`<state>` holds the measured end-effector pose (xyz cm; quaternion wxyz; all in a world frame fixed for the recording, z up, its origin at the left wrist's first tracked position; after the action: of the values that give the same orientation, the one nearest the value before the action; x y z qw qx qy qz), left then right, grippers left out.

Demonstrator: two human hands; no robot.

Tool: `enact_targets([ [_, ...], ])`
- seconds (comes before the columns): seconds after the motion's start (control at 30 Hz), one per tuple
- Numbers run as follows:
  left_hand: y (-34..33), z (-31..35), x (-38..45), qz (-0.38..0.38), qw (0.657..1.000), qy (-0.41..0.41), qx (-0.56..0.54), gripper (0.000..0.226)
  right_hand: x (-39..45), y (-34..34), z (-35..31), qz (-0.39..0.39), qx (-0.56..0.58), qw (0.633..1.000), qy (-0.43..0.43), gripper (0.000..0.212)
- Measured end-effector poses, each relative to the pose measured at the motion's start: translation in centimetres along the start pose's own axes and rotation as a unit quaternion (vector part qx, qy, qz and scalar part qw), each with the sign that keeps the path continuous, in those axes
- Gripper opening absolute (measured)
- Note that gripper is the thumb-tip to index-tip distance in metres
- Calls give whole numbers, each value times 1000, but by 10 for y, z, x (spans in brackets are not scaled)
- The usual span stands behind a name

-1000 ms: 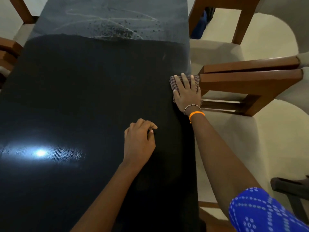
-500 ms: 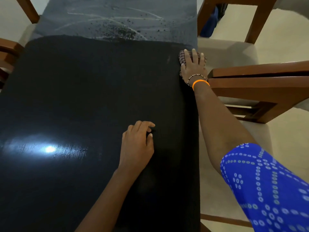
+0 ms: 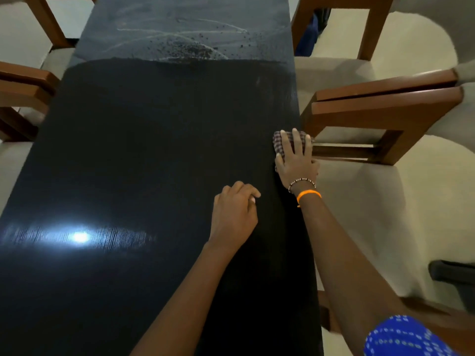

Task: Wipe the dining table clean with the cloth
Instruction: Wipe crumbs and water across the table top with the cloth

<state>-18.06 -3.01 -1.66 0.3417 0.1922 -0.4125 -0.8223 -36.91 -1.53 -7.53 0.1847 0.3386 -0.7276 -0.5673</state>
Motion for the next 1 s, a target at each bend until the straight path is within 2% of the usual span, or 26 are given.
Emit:
enact_targets([
  [0.1,1,0,-20,-9,1000,-8,-5,22,-55,-5,6,-3,-8,1000,-6,62],
  [0.3,-3,-13,-78,-50,996,35,-60,24,-172,-16,18,-21,-35,999,-26,65],
  [0.5,-3,-18,-140,-98,993,-11,-70,25,-278,-27,22,7,-71,996,-55,63],
  [0.73,16,-42,-213,-103,992,-29,-64,24,-357,-35,25,26,-64,993,-98,61],
  [0.93,26,-66,-260,-129,987,-8,-92,22,-414,-52,19,140,64,974,-166,58],
  [1.0,29,-72,-271,-134,984,-3,-114,22,-433,-58,14,181,84,967,-162,58],
])
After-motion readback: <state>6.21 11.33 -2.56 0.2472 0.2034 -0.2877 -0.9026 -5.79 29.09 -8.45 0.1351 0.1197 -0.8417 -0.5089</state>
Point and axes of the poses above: each hand's wrist, its own x-axis towards the middle knuckle, its own y-axis out of the back of the hand, z = x × y, the point moved 3 cm from there along x, towards the middle knuckle, and after that the axes turned 1 degree about -x, right-handed, at the moved point
